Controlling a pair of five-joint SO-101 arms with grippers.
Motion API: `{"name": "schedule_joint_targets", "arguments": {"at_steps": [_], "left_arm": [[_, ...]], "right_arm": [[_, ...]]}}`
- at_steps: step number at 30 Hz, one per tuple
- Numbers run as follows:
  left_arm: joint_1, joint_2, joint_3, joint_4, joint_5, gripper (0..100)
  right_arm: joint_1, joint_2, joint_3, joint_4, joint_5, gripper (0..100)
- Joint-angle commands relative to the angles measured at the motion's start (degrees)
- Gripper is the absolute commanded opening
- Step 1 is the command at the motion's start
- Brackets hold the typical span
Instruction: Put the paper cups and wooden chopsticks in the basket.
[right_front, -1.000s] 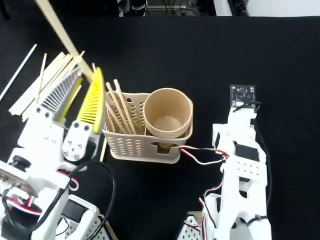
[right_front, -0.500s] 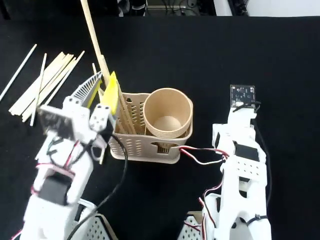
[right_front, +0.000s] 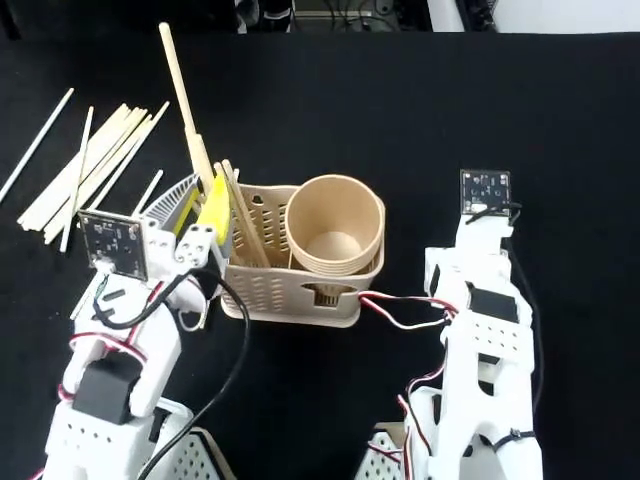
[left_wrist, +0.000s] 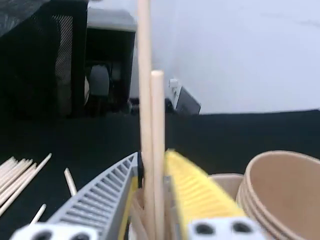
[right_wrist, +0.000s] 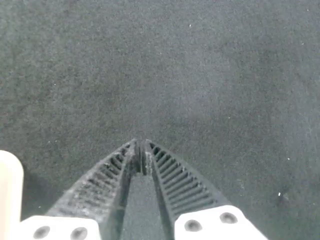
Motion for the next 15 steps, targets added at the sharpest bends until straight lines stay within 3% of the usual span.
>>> {"name": "schedule_joint_targets", "arguments": {"at_steps": [1, 9, 15], "left_arm": [[0.57, 0.35, -4.62, 7.82, 0.97, 22], [-0.22, 0.35, -16.75, 21.36, 1.05, 22], [-16.48, 2.29, -33.98, 32.18, 6.24, 22]], "right_arm": [[-0.26, -0.22, -0.13, -0.97, 0.44, 2.5], [-0.26, -0.22, -0.13, -0.97, 0.44, 2.5], [-0.26, -0.22, -0.13, -0.97, 0.44, 2.5]]}}
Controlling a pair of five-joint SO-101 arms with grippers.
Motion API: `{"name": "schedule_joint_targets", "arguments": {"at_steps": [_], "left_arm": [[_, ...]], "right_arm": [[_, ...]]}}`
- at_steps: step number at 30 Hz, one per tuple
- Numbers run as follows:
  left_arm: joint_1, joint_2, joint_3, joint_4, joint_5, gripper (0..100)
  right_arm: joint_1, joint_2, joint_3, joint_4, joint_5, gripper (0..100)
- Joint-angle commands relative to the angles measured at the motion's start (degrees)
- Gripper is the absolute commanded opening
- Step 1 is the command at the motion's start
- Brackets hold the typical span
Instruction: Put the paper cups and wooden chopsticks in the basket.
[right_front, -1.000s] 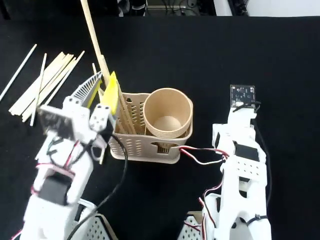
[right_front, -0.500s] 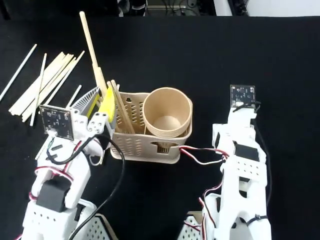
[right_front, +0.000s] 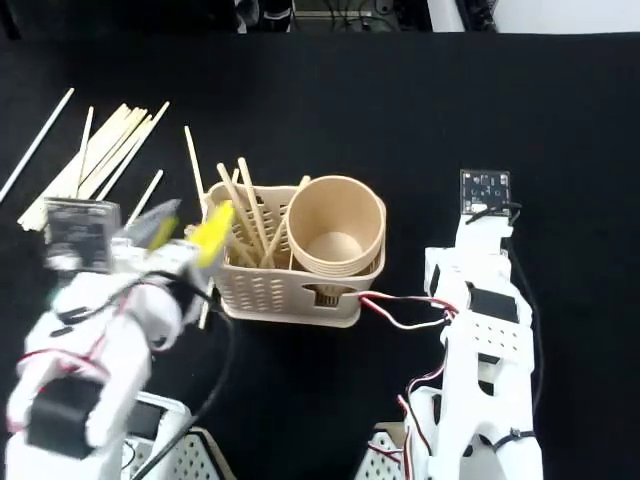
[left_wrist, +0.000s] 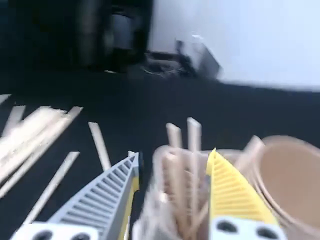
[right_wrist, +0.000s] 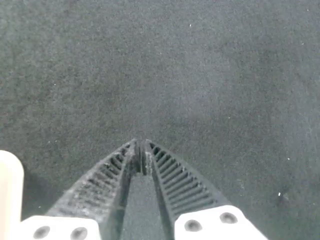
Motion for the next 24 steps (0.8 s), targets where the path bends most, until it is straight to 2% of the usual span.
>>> {"name": "schedule_joint_targets", "arguments": {"at_steps": [1, 4, 13, 20, 24], "left_arm": [[-11.12, 2.64, -11.21, 3.08, 1.85, 22], [-14.9, 10.02, -14.11, 3.16, 1.85, 22], [-15.43, 43.6, -23.25, 3.43, 2.29, 22], [-17.54, 63.56, -31.96, 3.43, 5.8, 22], [-15.34, 74.2, -38.73, 2.99, 5.54, 22]], "right_arm": [[-0.26, -0.22, -0.13, -0.97, 0.44, 2.5], [-0.26, -0.22, -0.13, -0.97, 0.44, 2.5], [-0.26, -0.22, -0.13, -0.97, 0.44, 2.5], [-0.26, -0.22, -0.22, -0.97, 0.44, 2.5], [-0.26, -0.22, -0.22, -0.97, 0.44, 2.5]]}}
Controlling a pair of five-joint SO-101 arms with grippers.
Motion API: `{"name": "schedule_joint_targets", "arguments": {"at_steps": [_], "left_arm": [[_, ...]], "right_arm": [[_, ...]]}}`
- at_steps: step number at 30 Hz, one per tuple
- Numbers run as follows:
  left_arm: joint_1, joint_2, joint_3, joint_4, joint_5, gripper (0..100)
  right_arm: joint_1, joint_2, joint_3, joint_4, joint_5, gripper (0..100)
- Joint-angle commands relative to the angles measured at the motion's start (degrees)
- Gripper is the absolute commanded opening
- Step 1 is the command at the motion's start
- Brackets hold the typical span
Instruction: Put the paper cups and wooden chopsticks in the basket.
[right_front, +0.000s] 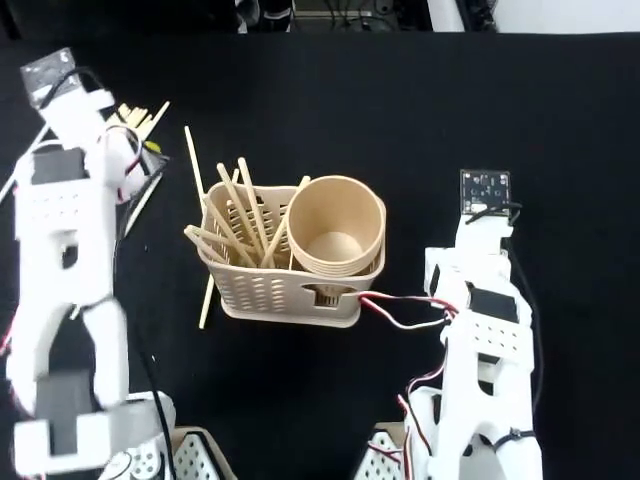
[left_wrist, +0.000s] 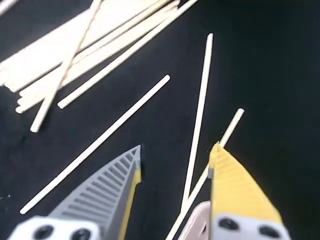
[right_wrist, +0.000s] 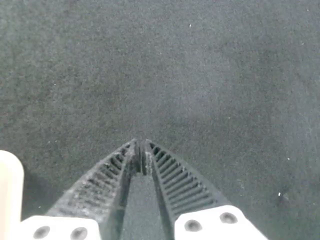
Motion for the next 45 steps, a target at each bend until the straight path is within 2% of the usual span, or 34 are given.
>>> {"name": "schedule_joint_targets", "arguments": {"at_steps": [1, 13, 18, 21, 27, 29, 33, 37, 40, 45], "left_arm": [[1.63, 8.97, -9.36, 0.26, 0.26, 22], [7.96, 50.2, -51.12, 13.71, 0.62, 22], [7.96, 66.11, -66.42, 16.53, 0.62, 22], [7.69, 73.05, -76.7, 22.15, 0.62, 21], [7.6, 83.08, -95.69, 32.26, 0.18, 2], [7.25, 84.75, -98.68, 32.26, 0.09, 4], [6.9, 84.84, -100.0, 32.26, 0.09, 3], [6.64, 81.85, -97.36, 32.53, -4.84, 3], [5.67, 74.9, -88.48, 32.53, -5.98, 3], [4.79, 56.18, -65.01, 32.35, -6.24, 3]], "right_arm": [[-0.26, -0.22, -0.22, -0.97, 0.44, 2.5], [-0.26, -0.22, -0.22, -0.97, 0.44, 2.5], [-0.26, -0.22, -0.31, -0.97, 0.44, 2.5], [-0.26, -0.22, -0.31, -0.97, 0.44, 2.5], [-0.26, -0.22, -0.31, -0.97, 0.44, 2.5], [-0.26, -0.22, -0.22, -0.97, 0.44, 2.5], [-0.26, -0.22, -0.22, -0.97, 0.44, 2.5], [-0.26, -0.22, -0.22, -1.05, 0.44, 2.5], [-0.26, -0.22, -0.31, -1.05, 0.44, 2.5], [-0.26, -0.22, -0.31, -1.05, 0.44, 2.5]]}}
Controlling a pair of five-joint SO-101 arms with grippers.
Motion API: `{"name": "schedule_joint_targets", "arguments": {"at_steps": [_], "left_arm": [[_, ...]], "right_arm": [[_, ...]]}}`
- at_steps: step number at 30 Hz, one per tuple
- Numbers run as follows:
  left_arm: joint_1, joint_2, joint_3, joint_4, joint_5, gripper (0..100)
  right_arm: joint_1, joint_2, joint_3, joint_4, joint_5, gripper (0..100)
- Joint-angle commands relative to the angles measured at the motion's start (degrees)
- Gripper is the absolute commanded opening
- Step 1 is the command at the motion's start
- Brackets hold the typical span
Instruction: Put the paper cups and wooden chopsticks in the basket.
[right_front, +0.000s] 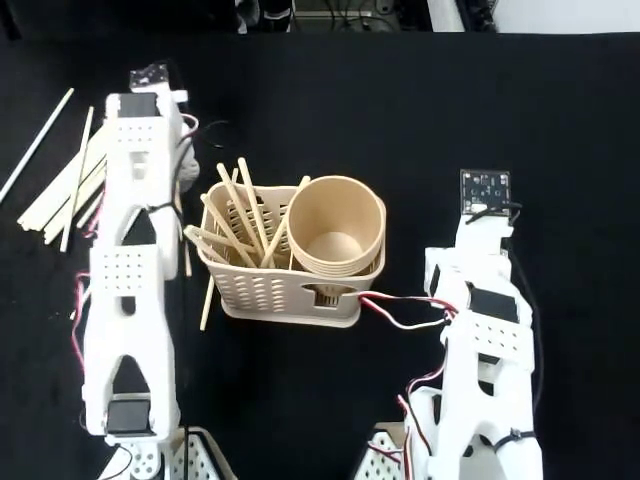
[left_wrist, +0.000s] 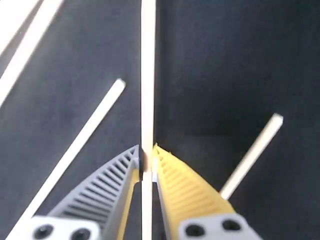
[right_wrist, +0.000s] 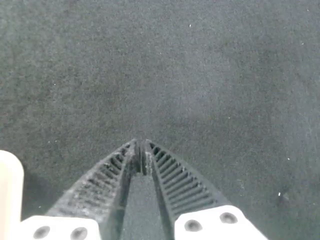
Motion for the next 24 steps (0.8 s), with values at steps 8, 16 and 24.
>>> {"name": "schedule_joint_targets", "arguments": {"at_steps": [8, 16, 24], "left_arm": [[-3.82, -42.55, 40.48, -5.19, -1.14, 3], [-2.51, -72.97, 77.41, -29.71, -1.14, 3], [-2.59, -109.63, 105.89, -50.99, -0.62, 3]], "right_arm": [[-0.26, -0.22, -0.22, -1.05, 0.44, 2.5], [-0.26, -0.22, -0.22, -1.05, 0.44, 2.5], [-0.26, -0.22, -0.22, -1.05, 0.44, 2.5]]}}
